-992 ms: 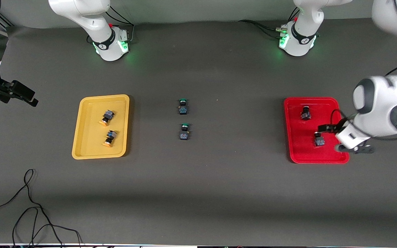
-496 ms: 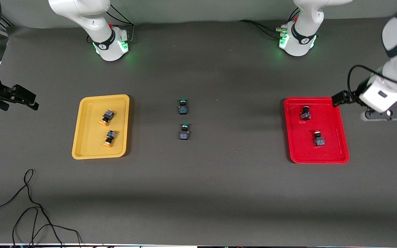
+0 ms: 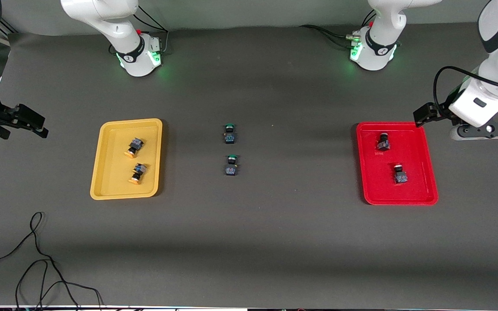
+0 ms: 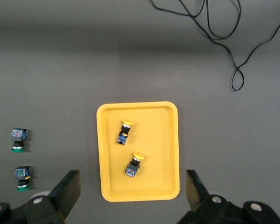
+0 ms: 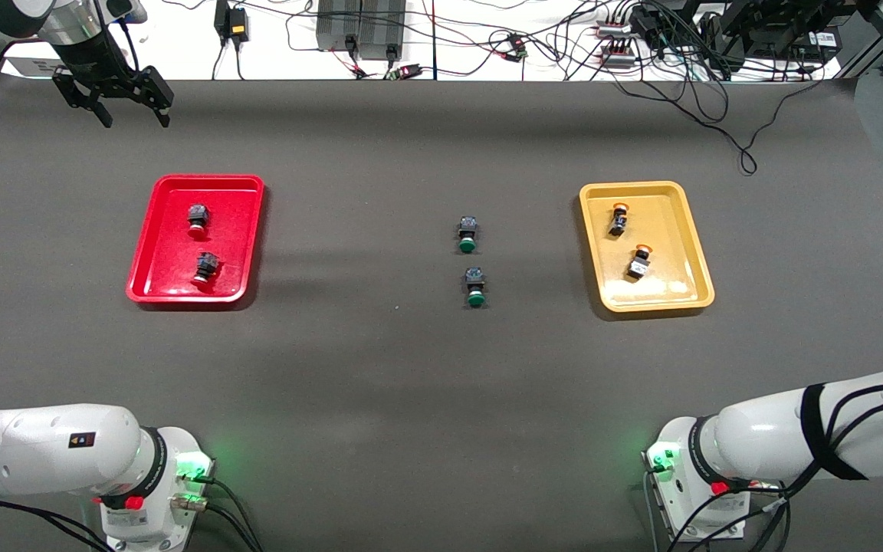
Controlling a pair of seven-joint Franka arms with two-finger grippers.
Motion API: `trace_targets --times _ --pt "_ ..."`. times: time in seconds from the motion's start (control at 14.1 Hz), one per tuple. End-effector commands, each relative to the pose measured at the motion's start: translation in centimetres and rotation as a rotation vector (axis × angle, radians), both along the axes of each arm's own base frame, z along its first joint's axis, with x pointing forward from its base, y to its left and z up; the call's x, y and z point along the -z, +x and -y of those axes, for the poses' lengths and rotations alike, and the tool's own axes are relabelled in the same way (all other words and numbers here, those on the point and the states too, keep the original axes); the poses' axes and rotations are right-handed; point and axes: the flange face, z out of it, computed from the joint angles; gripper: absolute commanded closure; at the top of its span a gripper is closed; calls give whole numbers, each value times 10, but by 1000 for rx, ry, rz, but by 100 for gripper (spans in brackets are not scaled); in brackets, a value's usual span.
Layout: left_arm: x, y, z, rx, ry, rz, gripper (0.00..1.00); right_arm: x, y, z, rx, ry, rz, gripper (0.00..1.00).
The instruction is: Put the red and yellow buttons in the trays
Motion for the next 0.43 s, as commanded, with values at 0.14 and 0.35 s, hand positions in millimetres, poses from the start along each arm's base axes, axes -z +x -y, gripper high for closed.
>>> trace_targets --times 0.14,0.35 --pt "-24 -17 7 23 28 10 0 -14 6 -1 -7 -36 23 0" --pt "-29 -21 10 34 37 3 0 -16 7 -1 -7 -38 24 0"
